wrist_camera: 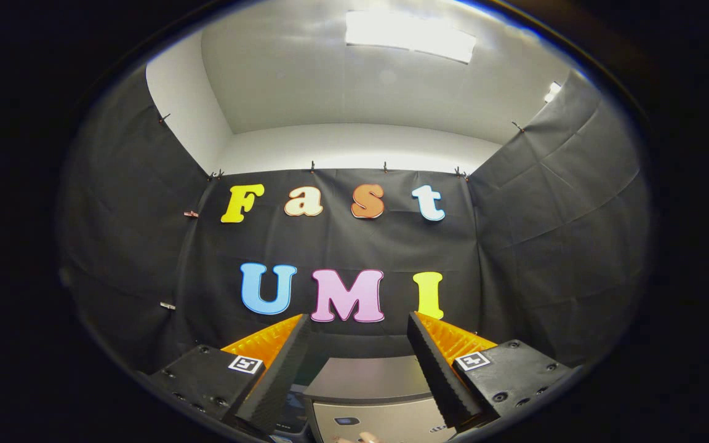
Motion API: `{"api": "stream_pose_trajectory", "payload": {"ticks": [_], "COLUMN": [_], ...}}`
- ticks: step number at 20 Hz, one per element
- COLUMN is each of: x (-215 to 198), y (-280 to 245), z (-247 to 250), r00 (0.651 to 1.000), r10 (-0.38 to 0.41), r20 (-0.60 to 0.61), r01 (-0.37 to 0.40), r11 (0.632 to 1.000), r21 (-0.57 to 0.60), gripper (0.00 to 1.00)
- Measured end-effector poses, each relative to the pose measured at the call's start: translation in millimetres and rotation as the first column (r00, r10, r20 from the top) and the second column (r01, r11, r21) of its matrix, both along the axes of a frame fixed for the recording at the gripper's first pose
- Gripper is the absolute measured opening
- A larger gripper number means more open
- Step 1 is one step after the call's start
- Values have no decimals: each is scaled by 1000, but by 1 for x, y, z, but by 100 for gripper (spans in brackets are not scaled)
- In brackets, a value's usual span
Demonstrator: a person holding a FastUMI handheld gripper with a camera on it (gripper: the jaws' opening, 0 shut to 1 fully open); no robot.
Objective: Put the clothes into the washing machine and then close the washing machine lid.
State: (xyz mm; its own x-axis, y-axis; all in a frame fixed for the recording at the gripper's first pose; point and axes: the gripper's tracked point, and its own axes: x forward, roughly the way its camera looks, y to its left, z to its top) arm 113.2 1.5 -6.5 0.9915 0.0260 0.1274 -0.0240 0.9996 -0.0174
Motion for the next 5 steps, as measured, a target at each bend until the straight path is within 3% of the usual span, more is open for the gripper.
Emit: {"api": "stream_pose_trajectory", "payload": {"ticks": [5], "x": [1], "y": [-3], "z": [-2], "r00": [1000], "r10": [2], "r20": [-19], "r01": [-2], "r11": [1000], "r21": [16], "gripper": [98]}}
